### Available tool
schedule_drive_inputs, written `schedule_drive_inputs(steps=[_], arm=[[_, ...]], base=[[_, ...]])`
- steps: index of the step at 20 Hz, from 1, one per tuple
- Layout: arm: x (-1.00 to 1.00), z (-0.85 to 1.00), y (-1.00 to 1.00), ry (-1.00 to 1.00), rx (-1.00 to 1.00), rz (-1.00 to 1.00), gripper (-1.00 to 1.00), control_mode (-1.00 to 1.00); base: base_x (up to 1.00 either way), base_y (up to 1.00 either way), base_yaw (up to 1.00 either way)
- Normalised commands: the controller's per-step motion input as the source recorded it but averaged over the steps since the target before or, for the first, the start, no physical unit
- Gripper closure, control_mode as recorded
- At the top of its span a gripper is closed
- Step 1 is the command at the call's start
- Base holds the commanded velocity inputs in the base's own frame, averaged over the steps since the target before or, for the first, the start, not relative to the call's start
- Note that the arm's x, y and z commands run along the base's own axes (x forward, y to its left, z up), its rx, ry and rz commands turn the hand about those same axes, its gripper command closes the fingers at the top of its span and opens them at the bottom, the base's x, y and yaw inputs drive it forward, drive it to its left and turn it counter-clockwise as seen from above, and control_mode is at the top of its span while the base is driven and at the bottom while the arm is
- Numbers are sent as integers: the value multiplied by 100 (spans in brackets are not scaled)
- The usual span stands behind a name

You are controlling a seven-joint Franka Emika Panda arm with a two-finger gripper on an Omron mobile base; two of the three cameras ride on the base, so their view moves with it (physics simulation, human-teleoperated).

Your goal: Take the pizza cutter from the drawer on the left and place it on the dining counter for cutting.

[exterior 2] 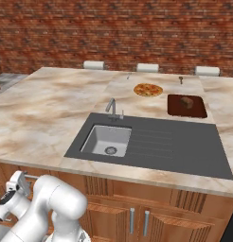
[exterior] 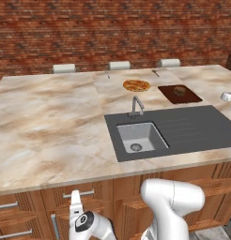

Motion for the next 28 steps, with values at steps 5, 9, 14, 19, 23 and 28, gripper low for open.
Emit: schedule_drive_inputs(steps=[5, 9, 14, 19, 23, 28], arm=[[14, 1, 0, 0, 0, 0, -100, -100], [6, 0, 0, 0, 0, 0, -100, -100], [0, 0, 0, 0, 0, 0, -100, -100], [0, 0, 0, 0, 0, 0, -100, -100], [0, 0, 0, 0, 0, 0, 100, -100], [0, 0, 0, 0, 0, 0, 100, -100]], base=[[0, 0, 0], [0, 0, 0], [0, 0, 0], [0, 0, 0], [0, 0, 0], [0, 0, 0]])
